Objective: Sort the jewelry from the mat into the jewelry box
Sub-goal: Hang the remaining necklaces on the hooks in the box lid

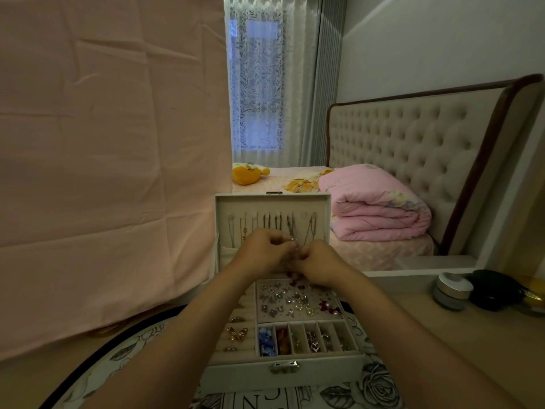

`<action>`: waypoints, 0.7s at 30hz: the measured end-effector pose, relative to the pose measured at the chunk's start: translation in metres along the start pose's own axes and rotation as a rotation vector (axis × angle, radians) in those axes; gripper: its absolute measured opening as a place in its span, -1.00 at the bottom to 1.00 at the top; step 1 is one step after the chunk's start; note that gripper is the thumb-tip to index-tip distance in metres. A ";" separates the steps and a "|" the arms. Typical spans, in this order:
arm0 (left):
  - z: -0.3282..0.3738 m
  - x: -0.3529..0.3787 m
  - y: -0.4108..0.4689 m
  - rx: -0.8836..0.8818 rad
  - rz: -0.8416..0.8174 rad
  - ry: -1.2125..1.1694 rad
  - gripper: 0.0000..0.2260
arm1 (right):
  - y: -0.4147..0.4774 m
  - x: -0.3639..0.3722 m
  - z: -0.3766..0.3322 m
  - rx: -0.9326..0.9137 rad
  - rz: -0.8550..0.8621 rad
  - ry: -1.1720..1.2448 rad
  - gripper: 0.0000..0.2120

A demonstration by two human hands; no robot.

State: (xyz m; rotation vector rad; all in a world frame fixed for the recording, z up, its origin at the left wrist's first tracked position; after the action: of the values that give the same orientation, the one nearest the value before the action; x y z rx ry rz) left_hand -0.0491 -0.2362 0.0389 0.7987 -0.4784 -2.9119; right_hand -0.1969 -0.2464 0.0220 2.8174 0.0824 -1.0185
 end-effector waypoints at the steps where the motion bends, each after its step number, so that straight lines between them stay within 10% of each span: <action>1: -0.002 -0.002 0.001 0.013 0.004 0.049 -0.86 | 0.002 -0.003 -0.001 0.000 0.033 0.001 -0.73; 13: -0.015 -0.005 -0.019 0.310 0.179 0.843 -0.66 | 0.025 -0.030 -0.037 -0.136 0.251 0.191 -0.84; 21: -0.017 -0.004 -0.018 0.330 0.127 0.921 -0.66 | 0.022 -0.010 -0.025 -0.220 0.166 -0.246 -0.80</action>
State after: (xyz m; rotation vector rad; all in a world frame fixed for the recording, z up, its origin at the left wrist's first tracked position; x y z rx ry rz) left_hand -0.0365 -0.2231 0.0211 1.8894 -0.8335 -2.0292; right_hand -0.1866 -0.2641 0.0505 2.4387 -0.0614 -1.2243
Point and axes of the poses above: each hand's wrist, its own y-axis towards the middle knuckle, its own x-axis out of the palm, z = x × y, the point moved 2 cm from there along y, towards the middle knuckle, and after that the axes turned 8 degrees about z, right-handed, at the moved point
